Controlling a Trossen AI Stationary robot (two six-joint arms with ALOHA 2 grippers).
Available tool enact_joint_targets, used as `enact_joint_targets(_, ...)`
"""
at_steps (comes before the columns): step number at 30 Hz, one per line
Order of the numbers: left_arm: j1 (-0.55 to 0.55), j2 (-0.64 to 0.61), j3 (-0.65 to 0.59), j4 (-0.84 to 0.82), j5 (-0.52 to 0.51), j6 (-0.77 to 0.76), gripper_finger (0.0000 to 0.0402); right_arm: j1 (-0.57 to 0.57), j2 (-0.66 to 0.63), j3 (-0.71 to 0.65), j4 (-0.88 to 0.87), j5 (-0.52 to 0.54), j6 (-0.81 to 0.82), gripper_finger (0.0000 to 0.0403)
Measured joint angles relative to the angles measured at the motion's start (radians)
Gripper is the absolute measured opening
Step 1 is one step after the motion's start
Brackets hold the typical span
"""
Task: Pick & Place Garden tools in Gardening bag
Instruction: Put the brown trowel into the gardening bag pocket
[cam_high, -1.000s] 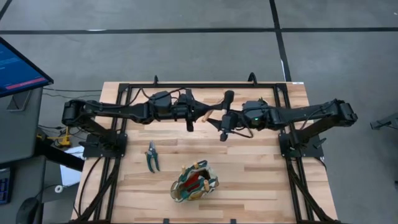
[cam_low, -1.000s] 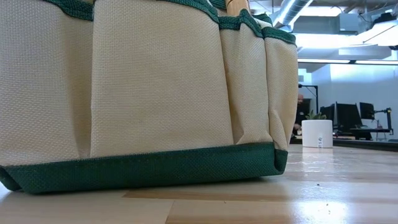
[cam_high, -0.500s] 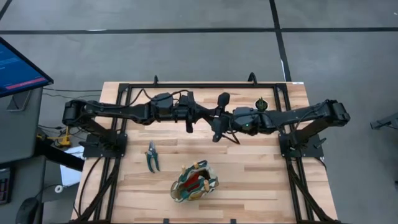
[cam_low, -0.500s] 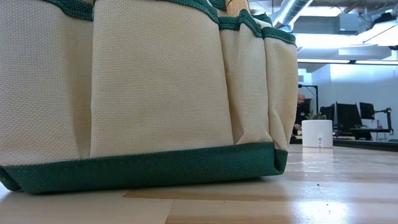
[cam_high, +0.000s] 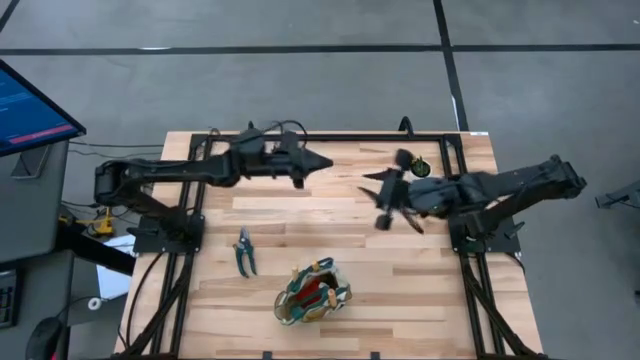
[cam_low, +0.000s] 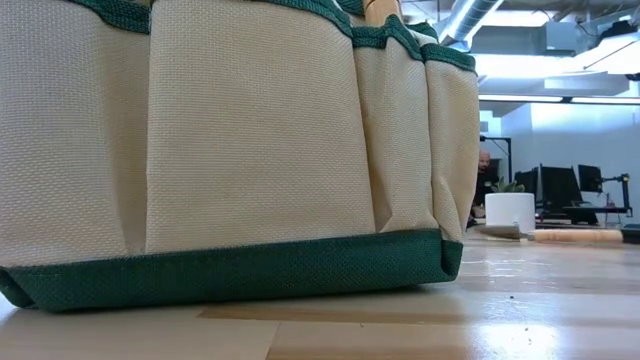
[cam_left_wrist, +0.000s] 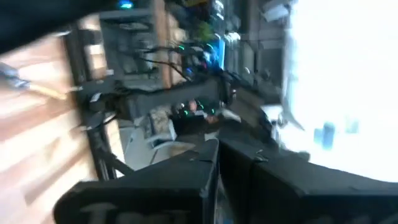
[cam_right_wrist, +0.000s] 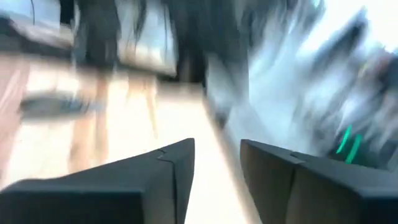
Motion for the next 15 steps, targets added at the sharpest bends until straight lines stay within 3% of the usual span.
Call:
enact_joint_targets(5, 0.054, -0.138, 0.005, -0.022, -0.002, 0.227, 0.0002, -0.023, -0.099, 0.001, -0.569, -0.063, 0.629, 0.0151)
enact_joint_targets(7, 0.078, -0.195, 0.002, -0.071, -0.005, 0.299, 0.0002, -0.043, -0.101, -0.003, -0.749, -0.102, 0.803, 0.0166)
enact_joint_targets(10, 0.097, -0.275, 0.002, -0.101, -0.004, 0.379, 0.0002, -0.081, -0.088, -0.033, -0.916, -0.170, 0.934, 0.0191)
enact_joint_targets(15, 0.104, -0.373, 0.002, -0.115, -0.005, 0.419, 0.0002, -0.179, -0.060, -0.161, -0.927, -0.363, 0.924, 0.0230)
